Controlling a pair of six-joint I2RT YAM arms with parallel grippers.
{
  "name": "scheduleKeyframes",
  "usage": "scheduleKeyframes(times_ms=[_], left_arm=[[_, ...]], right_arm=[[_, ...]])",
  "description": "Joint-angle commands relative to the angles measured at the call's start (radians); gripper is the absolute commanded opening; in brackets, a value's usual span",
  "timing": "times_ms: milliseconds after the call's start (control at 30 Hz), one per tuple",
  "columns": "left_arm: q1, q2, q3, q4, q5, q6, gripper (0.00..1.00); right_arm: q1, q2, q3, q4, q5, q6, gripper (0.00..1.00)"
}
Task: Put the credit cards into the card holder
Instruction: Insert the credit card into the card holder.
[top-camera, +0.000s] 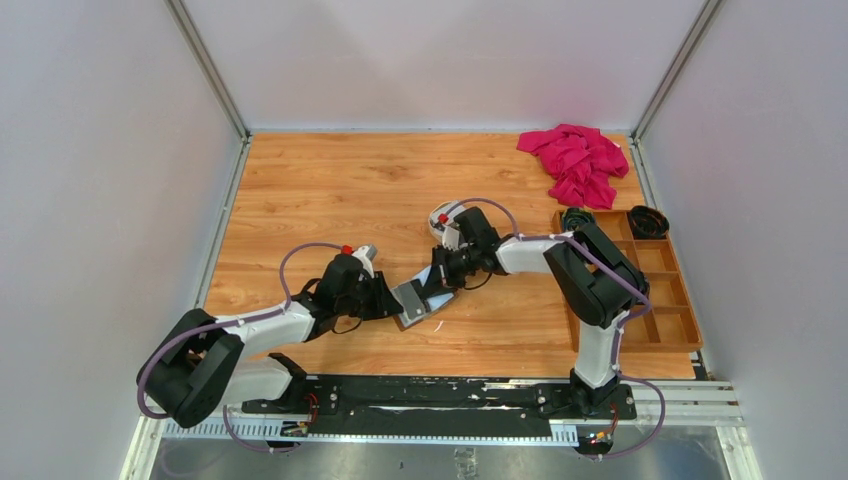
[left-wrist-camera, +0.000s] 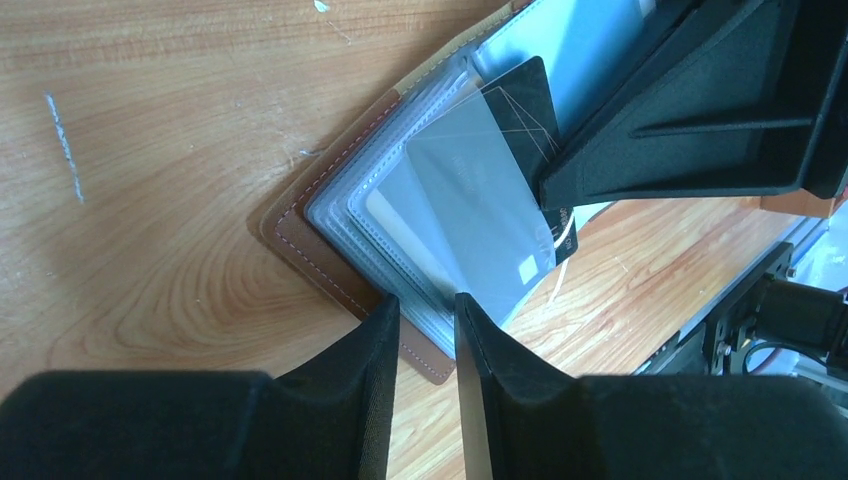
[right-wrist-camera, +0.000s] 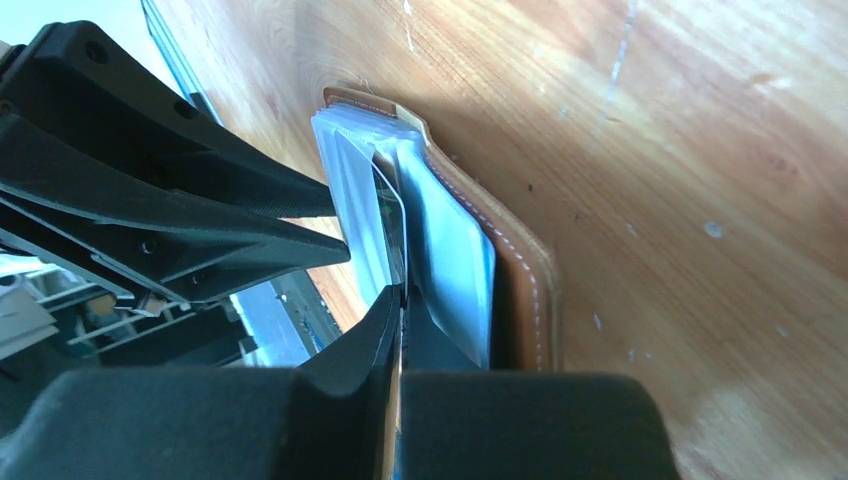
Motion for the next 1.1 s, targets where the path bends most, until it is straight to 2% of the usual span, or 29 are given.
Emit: scheduleKeyframes(times_ms=[0,167,333,567,733,867,1067], left_arm=[[-0.018,0.004,-0.029,-0.052,0.006,0.006,0.31],[-0.018,-0.011,-0.025,-0.052,-0.008,0.003,0.38],[-0.018,0.002,-0.018,-0.053,-0.032,-0.002,0.41],[-0.018,0.085,-0.010,-0.054,-0.053,0.017,0.27],[-0.018,0.109,-0.012,-0.054,-0.064,0.029,0.24],[-0.018,0.104,-0.010,-0.054,-0.065,0.034,0.24],[-0.017,0.085,0.003,-0.055,-0.053,0.038,0.25]], right_arm=[[0.083,0.005,0.035,-0.114,0.074,-0.114,0.00],[0.129,0.013,0.078,-0.194,0.109,-0.182,0.04],[0.134,0.015,0.120,-0.268,0.147,-0.263,0.15],[0.112,-0.030,0.162,-0.354,0.213,-0.373,0.30],[0.105,-0.077,0.185,-0.398,0.235,-0.483,0.33],[0.107,-0.134,0.201,-0.454,0.195,-0.642,0.32],[0.103,-0.246,0.234,-0.653,0.040,-1.080,0.31]])
